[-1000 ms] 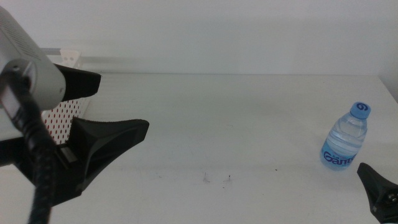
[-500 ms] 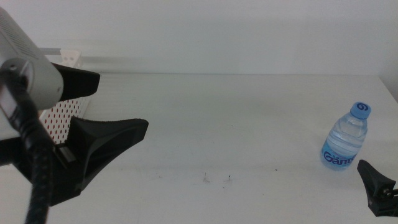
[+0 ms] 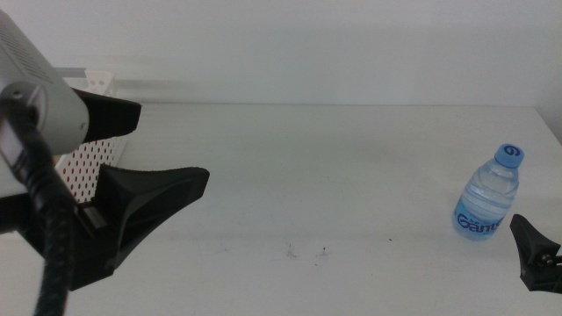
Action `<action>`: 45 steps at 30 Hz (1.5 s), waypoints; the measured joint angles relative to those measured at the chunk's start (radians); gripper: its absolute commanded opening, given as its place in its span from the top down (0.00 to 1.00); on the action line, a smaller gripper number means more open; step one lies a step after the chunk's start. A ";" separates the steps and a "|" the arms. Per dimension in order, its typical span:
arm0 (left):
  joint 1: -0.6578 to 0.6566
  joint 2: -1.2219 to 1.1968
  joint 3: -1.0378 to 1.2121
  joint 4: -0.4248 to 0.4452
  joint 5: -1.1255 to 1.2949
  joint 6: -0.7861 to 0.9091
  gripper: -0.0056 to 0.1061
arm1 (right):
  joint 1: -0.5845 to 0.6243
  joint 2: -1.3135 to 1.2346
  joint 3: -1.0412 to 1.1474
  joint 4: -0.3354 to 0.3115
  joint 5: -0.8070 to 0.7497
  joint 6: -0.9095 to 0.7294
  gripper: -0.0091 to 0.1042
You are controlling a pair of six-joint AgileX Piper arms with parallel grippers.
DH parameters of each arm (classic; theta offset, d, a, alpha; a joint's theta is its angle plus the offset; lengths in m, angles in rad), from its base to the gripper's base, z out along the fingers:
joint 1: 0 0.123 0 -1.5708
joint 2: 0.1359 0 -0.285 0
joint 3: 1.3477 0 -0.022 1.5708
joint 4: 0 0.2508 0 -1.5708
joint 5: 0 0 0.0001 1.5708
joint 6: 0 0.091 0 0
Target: Use arms to grab the bottles and put them into the dustbin to the left of the table.
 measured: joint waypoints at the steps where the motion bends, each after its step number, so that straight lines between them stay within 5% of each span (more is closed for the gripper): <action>1: 0.000 0.000 0.000 0.000 0.000 0.000 0.11 | 0.000 0.014 0.000 0.002 -0.018 0.000 0.19; 5: 0.000 0.000 0.000 0.000 0.000 0.000 0.11 | 0.000 0.060 0.000 0.002 -0.076 0.000 0.10; 45: 0.000 0.000 0.000 0.000 -0.003 0.000 0.11 | 0.000 0.408 -0.255 -0.064 -0.067 0.016 0.10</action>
